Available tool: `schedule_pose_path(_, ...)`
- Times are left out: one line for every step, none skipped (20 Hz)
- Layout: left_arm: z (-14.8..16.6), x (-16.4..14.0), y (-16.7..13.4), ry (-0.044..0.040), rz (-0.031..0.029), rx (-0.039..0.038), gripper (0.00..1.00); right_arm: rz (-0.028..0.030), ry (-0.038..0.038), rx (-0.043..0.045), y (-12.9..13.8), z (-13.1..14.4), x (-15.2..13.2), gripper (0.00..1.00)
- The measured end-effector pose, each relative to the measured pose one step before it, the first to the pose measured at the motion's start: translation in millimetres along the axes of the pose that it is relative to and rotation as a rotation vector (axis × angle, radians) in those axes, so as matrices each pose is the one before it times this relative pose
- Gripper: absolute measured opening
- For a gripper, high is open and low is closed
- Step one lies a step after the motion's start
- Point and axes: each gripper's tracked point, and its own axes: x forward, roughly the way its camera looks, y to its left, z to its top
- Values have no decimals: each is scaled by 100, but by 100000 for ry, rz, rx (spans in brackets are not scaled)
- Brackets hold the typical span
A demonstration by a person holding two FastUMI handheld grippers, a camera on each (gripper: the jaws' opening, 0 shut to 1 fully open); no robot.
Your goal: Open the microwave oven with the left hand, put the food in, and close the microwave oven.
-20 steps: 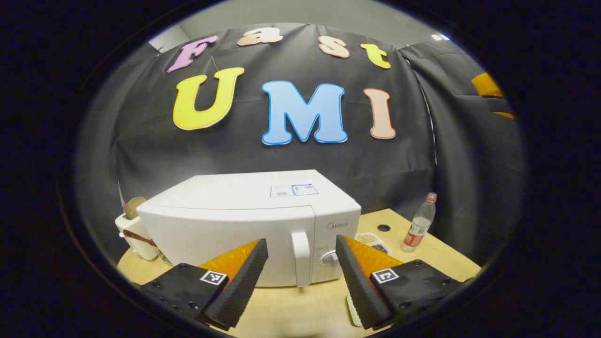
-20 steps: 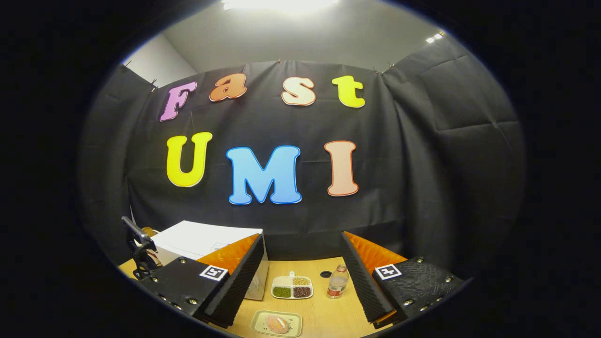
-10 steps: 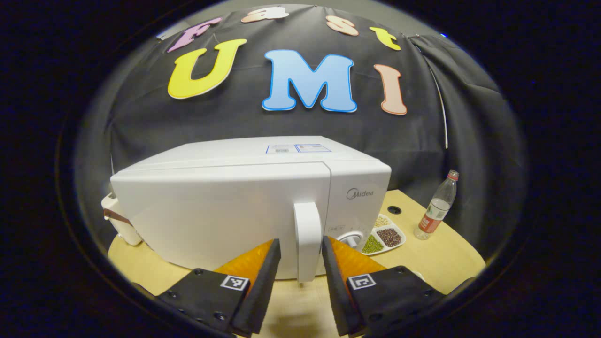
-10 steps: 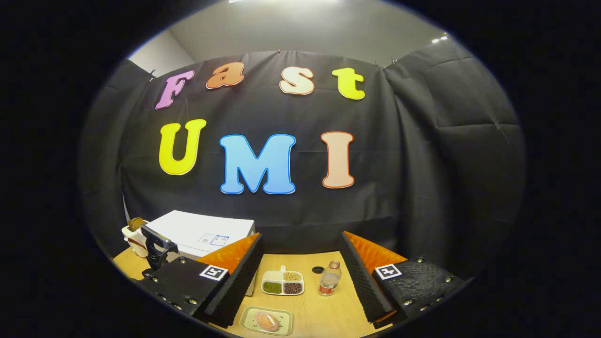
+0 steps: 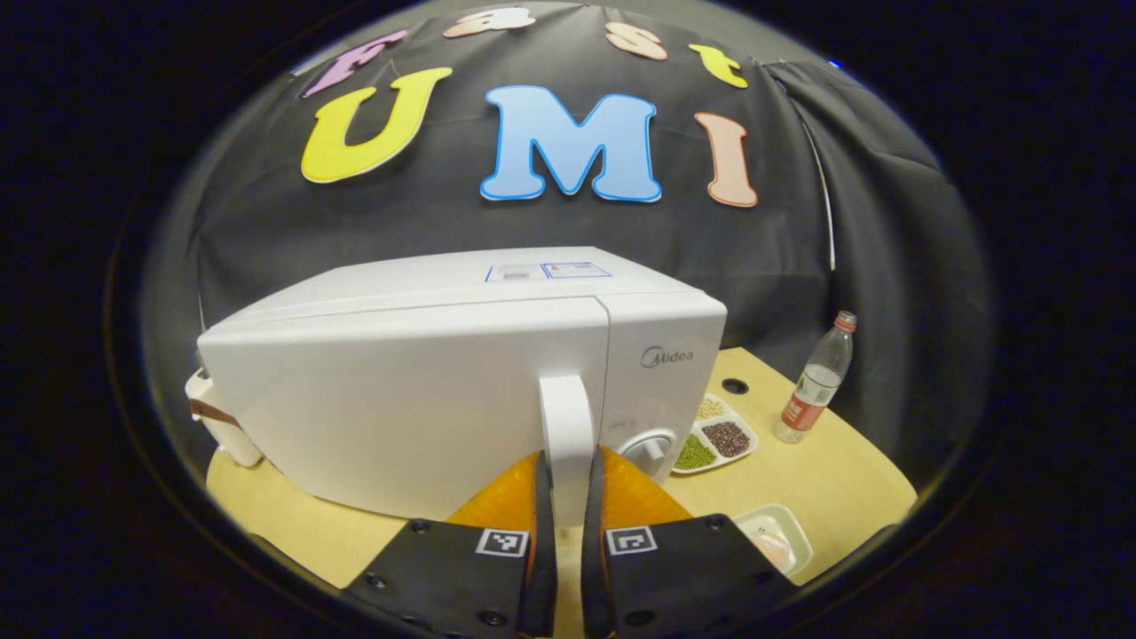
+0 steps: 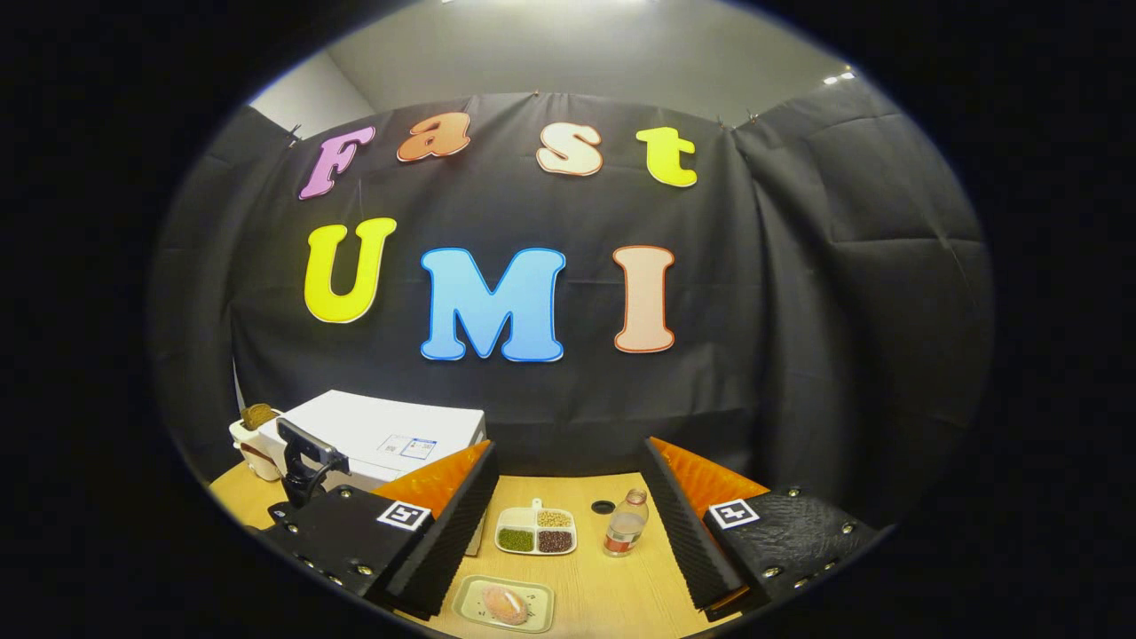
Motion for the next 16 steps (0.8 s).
schedule_pose_path(-31,-237,-61,829,-901,-75,18,232,146,80,101,-55,-36,98)
schedule_pose_path(133,111,-90,-64,-248,338,10,385,1,172,152,-19,-127,98)
schedule_pose_path(-147,128,73,663,-661,1051,9,284,-102,12,128,34,-79,98)
schedule_pose_path(-60,-67,-22,425,-570,-149,9,149,24,-102,90,-54,-60,98)
schedule_pose_path(14,-38,15,358,-549,-133,9,372,-133,-6,136,86,-131,98)
schedule_pose_path(396,-600,14,734,-156,-238,6,148,-43,-65,48,64,-44,98)
schedule_pose_path(-260,423,21,80,-46,627,6,18,-170,-91,18,-26,-45,98)
schedule_pose_path(-72,78,-63,425,-429,-225,6,-22,-65,45,-15,-16,-76,98)
schedule_pose_path(-52,29,-48,246,-395,-245,6,-10,49,149,17,35,-40,98)
schedule_pose_path(5,-60,-6,386,-388,187,6,52,39,176,28,-45,-55,98)
schedule_pose_path(-65,-55,-10,140,-319,323,6,-91,81,77,0,-1,-54,98)
schedule_pose_path(-197,-628,-86,1084,-636,194,6,-199,225,-7,-80,-167,-15,98)
schedule_pose_path(-754,-1218,-130,-162,-780,783,6,-182,144,29,-3,-33,-61,98)
schedule_pose_path(-558,-1266,-49,-1064,-768,1027,6,-360,-126,366,-100,-79,-51,98)
schedule_pose_path(-757,-1525,-182,116,-1202,324,6,-78,44,792,19,-119,-59,98)
schedule_pose_path(-472,-1055,-58,273,-1536,-129,6,492,637,738,368,-403,70,98)
